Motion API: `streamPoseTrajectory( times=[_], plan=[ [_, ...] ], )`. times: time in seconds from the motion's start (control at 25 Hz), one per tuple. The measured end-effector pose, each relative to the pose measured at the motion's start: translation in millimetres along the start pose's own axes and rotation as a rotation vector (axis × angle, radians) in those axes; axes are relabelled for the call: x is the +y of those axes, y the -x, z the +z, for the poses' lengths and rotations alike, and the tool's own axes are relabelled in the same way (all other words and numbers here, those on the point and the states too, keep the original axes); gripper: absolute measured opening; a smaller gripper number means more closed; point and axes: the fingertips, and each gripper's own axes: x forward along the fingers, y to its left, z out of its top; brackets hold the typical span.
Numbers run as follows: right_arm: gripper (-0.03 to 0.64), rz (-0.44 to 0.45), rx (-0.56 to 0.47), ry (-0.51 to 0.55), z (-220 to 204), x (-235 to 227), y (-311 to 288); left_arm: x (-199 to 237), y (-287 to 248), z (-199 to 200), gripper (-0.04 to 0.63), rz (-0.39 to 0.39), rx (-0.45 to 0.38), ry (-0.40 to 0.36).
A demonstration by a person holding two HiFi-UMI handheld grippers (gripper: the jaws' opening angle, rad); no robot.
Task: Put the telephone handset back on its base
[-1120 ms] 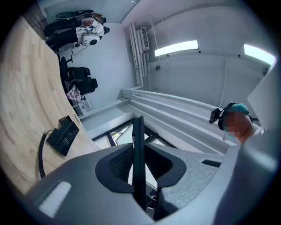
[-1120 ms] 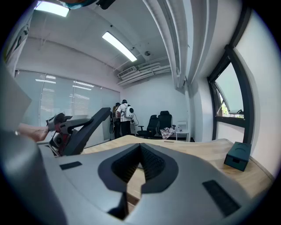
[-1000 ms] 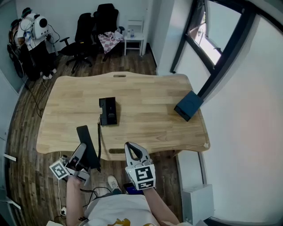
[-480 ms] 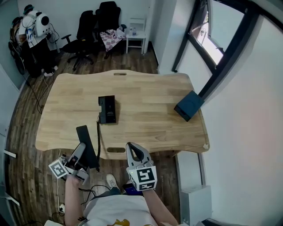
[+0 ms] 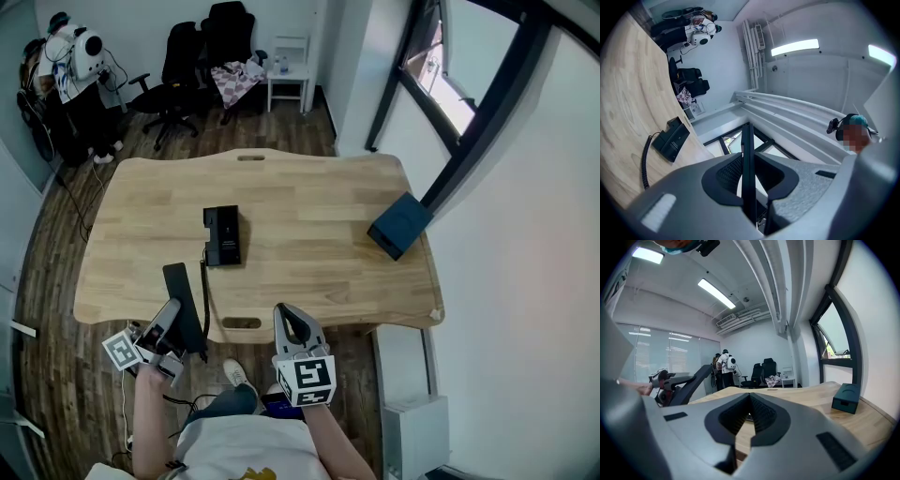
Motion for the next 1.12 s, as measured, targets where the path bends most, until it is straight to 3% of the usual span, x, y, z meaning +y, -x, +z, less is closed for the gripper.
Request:
streamPoseTrajectory(
  times=[0.68, 1.12],
  plan=[
    [0.006, -0.061, 0.072, -0.033, 1.9, -32.7, -138.1, 95.6, -93.1, 38.2, 0.075, -0.038, 0.163, 0.107],
    [0.006, -0.151, 0.094, -0.02, 0.5, -30.0, -210.3, 151.5, -107.2, 102.4, 0.075, -0.081, 0.138, 0.19]
  ],
)
